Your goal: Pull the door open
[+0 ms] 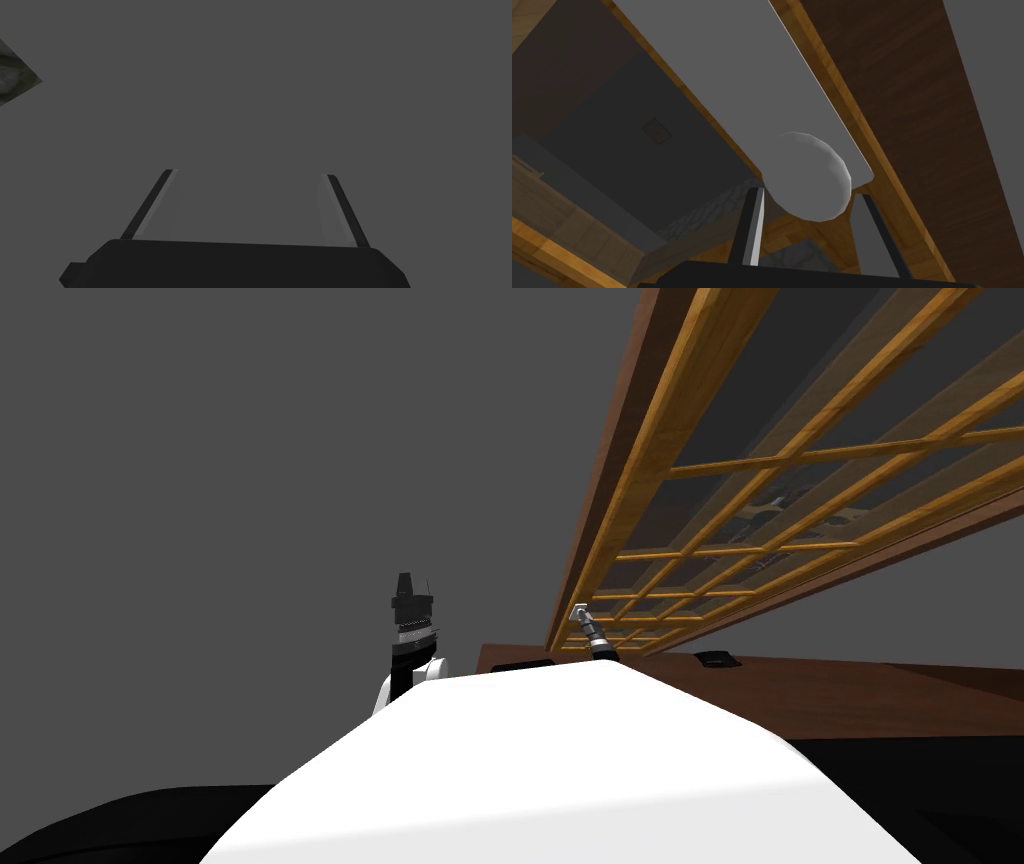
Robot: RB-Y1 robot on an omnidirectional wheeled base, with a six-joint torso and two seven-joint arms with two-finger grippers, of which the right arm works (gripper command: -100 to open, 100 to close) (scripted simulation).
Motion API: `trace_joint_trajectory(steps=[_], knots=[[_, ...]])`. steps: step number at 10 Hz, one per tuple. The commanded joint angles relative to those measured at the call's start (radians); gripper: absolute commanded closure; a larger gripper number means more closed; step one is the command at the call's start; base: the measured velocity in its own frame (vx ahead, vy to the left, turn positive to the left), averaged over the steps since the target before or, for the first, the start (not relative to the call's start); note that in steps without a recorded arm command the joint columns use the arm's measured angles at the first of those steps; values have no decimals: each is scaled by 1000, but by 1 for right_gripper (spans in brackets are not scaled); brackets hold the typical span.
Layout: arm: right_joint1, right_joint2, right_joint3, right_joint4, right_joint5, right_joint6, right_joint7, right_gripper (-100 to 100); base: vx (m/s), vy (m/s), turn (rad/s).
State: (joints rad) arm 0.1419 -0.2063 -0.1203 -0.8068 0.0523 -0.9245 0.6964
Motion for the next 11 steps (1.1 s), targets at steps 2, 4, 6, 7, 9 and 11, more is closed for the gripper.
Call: trace_joint_trajectory(steps=[2, 4, 6, 7, 9, 11], knots=[[-3, 3, 10, 6, -17, 2, -62, 100, -32, -10, 39], [-6, 1, 13, 9, -29, 2, -96, 100, -37, -14, 56], [-11, -2, 19, 15, -54, 2, -159, 100, -40, -15, 67], [-11, -2, 19, 15, -54, 2, -172, 100, -35, -14, 49], [-14, -4, 22, 18, -67, 3, -211, 100, -25, -7, 41], [-19, -8, 29, 23, -93, 3, -275, 100, -32, -9, 67]])
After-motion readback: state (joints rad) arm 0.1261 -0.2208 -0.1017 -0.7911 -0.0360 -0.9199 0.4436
